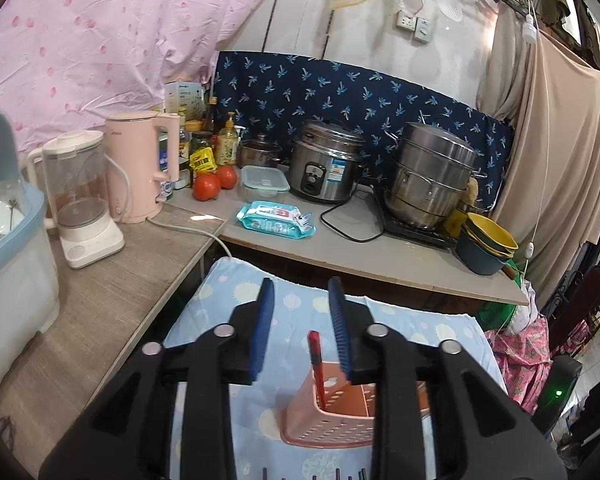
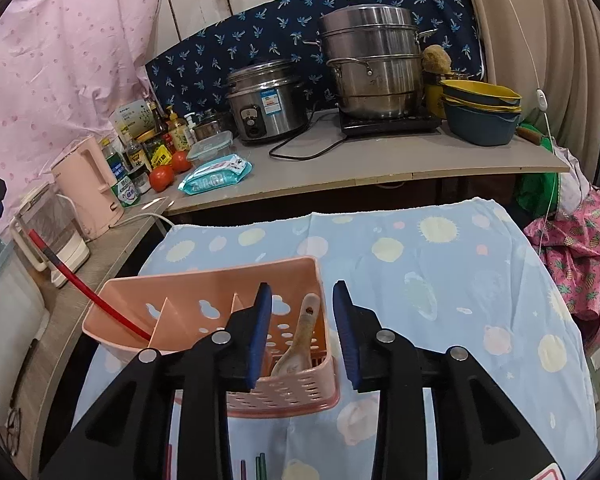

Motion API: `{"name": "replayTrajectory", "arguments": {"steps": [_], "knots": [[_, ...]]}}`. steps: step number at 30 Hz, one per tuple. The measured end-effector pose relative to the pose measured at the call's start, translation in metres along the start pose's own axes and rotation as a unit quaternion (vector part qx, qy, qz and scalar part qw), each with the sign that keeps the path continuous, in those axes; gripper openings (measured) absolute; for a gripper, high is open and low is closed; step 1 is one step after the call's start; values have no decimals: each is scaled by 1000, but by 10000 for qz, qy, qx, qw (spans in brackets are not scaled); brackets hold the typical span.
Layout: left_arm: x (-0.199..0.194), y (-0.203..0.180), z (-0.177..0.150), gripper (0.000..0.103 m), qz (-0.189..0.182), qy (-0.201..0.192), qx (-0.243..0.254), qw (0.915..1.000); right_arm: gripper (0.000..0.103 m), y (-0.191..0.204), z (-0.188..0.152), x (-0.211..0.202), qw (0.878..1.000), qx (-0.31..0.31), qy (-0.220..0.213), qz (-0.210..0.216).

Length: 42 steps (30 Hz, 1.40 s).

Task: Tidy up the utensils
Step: 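Open both tools to release the utensils in the holder and withdraw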

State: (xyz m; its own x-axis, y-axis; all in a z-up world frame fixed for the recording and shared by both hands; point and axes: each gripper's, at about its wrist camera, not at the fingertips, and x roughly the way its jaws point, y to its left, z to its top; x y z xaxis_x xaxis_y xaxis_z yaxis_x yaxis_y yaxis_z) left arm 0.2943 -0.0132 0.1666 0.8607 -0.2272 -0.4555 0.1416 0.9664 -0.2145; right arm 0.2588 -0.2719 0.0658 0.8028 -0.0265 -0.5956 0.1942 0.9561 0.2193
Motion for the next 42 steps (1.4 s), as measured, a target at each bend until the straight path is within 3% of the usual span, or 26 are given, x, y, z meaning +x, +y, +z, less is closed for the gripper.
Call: {"name": "replayTrajectory", "arguments": {"steps": [8,16,31,42], "knots": [[-25,12,-20,30,103,73,26,9999,35,1,-13,-42,9998,-13,-162,84],[-57,26,-63,30,164,348,62,9992,36,7,-55,-90,9996,-234,-165,13],[-95,45,-171,30,197,1234,67,9921,37,-6,-157,-143,9989,-181,428,-93],[-105,54,-225,30,243,1702,13,9851,37,-9,-216,-153,9956,-225,908,-117]]}}
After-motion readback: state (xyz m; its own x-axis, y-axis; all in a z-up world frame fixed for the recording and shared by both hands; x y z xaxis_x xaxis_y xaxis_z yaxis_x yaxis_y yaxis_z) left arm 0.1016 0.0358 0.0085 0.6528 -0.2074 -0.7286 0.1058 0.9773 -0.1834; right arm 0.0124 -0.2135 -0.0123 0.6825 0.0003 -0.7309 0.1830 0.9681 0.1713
